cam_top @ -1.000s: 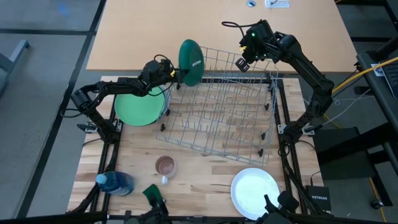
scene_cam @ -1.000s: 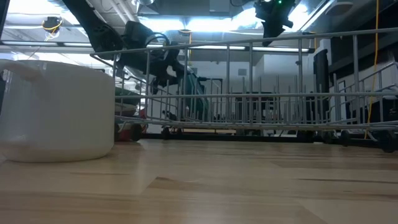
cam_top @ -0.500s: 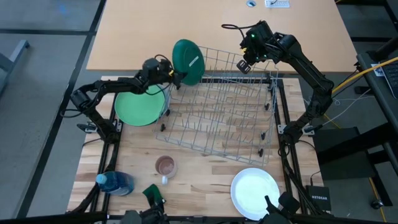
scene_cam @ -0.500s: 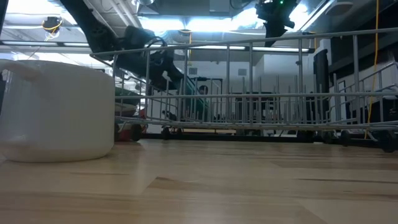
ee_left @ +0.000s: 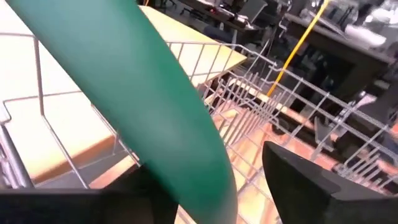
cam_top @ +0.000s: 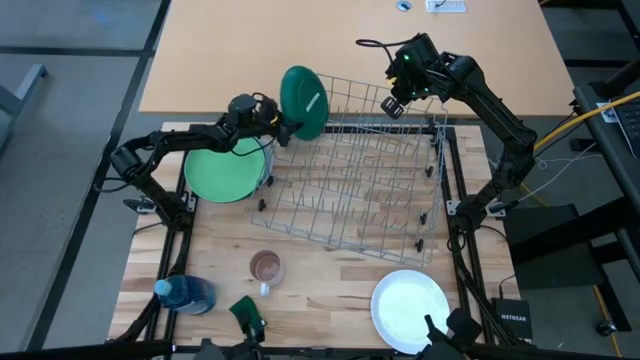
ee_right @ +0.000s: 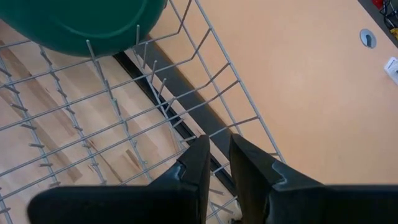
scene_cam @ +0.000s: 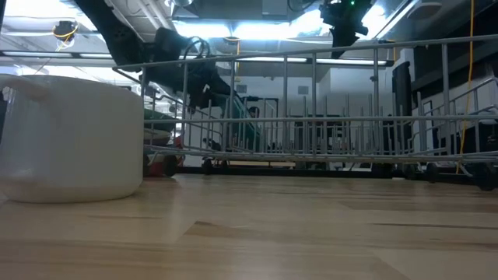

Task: Sort dishes
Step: Put the bottom green plate into the dishwasher rack, then put the light green plate into the dishwasher rack

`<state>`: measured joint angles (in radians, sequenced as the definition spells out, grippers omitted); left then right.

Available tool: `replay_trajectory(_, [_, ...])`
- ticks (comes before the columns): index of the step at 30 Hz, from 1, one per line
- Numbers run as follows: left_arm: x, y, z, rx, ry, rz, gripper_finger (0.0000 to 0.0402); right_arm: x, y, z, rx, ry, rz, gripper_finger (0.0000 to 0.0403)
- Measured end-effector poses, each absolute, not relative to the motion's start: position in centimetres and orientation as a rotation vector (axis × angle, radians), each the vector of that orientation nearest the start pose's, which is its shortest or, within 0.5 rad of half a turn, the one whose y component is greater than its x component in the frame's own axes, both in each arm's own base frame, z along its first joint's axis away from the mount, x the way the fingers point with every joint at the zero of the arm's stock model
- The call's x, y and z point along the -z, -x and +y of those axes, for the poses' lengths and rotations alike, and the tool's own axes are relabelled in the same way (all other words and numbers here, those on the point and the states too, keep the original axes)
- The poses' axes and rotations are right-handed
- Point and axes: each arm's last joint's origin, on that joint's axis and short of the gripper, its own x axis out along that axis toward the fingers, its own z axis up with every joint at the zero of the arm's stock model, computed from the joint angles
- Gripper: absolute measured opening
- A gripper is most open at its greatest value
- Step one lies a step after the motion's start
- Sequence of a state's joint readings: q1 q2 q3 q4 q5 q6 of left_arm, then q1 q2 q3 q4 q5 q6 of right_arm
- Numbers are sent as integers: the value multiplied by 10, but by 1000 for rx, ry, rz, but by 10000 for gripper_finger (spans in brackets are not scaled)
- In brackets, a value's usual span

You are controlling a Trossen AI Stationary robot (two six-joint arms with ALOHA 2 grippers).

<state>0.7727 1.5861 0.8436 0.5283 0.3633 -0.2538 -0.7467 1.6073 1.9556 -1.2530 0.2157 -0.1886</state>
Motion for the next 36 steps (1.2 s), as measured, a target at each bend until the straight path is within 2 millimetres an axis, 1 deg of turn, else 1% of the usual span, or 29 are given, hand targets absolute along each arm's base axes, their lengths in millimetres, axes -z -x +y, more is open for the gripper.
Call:
replay_trajectory(4, [-233,-249,225,-424,306,124,230,-432,-215,-207,803,-84,984,65])
replay_trajectory(8, [-235,-244,222,-433,310,160,248,-432,-215,-207,801,-85,989,65])
replay_trajectory(15, [-242,-226,215,-475,312,287,252,-432,-215,-207,801,-85,989,65])
replay_trajectory(22, [-264,-208,204,-488,291,288,252,-431,-214,-207,800,-87,994,65])
replay_trajectory(26, [-276,-202,190,-473,301,287,252,-427,-211,-203,773,-110,1055,65])
replay_trajectory(29, [-283,-202,175,-433,304,303,252,-423,-208,-197,684,-172,1109,65])
replay_trajectory(34, [-292,-210,145,-329,283,310,252,-418,-206,-183,522,-307,1161,65])
replay_trajectory(36, [-295,-215,132,-274,267,305,252,-417,-209,-176,485,-322,1191,65])
